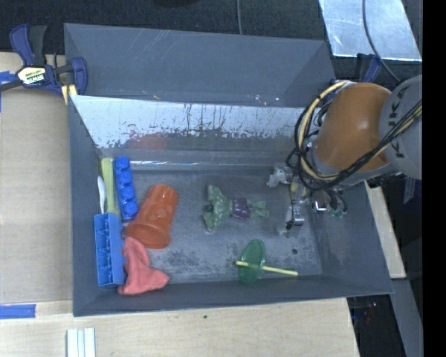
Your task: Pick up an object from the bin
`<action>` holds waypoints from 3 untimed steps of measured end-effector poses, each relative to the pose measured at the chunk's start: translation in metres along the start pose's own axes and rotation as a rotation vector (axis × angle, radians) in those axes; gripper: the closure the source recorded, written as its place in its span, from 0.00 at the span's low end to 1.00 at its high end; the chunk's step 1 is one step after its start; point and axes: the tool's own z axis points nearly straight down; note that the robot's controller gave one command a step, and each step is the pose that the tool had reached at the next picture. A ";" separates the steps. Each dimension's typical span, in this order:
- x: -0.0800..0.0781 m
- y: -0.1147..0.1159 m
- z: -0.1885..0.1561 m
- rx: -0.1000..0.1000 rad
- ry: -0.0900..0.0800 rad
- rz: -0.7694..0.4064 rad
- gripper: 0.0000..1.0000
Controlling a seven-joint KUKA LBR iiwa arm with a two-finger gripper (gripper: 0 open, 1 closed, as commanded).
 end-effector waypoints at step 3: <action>0.008 0.054 0.026 0.000 0.000 -0.011 1.00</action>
Offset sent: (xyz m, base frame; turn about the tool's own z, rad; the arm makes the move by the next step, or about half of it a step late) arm -0.0088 0.0525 -0.0287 -0.0086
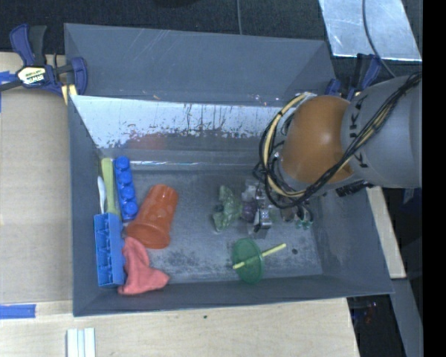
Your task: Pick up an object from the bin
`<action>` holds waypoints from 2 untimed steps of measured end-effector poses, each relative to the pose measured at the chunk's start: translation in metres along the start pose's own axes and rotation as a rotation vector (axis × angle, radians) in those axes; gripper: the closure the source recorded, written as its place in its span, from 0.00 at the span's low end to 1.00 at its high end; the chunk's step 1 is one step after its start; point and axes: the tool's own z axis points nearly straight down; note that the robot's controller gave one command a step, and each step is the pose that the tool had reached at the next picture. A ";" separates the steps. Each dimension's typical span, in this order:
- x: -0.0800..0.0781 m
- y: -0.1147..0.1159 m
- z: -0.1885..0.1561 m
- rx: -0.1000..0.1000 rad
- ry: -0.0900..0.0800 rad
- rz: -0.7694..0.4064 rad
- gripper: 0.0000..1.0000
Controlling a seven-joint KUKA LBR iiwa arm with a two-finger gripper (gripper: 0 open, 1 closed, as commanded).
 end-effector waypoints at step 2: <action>-0.008 -0.016 -0.141 0.001 0.008 0.004 1.00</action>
Offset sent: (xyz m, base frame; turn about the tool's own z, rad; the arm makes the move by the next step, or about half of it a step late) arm 0.0100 -0.0154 0.1501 0.0083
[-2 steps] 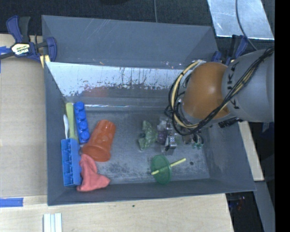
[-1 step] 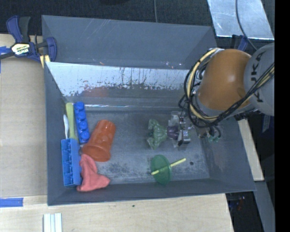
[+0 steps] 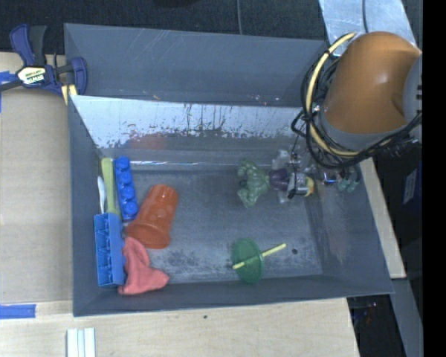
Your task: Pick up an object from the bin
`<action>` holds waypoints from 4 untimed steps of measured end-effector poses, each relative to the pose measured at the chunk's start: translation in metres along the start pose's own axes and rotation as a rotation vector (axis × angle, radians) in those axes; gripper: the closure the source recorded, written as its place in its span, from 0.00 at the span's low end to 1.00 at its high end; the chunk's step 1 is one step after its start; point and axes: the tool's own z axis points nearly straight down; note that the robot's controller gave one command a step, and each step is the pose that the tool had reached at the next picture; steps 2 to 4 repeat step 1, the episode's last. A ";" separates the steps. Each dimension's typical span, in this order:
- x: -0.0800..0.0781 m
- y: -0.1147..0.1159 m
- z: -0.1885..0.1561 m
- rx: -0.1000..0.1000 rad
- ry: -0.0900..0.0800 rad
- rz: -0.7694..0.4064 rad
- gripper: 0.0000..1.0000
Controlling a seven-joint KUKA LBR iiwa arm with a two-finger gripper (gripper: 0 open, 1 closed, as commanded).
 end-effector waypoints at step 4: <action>0.009 0.003 -0.089 0.001 0.000 0.023 1.00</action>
Offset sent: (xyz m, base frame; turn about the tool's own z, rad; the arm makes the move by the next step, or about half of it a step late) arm 0.0504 0.0120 -0.1444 -0.1665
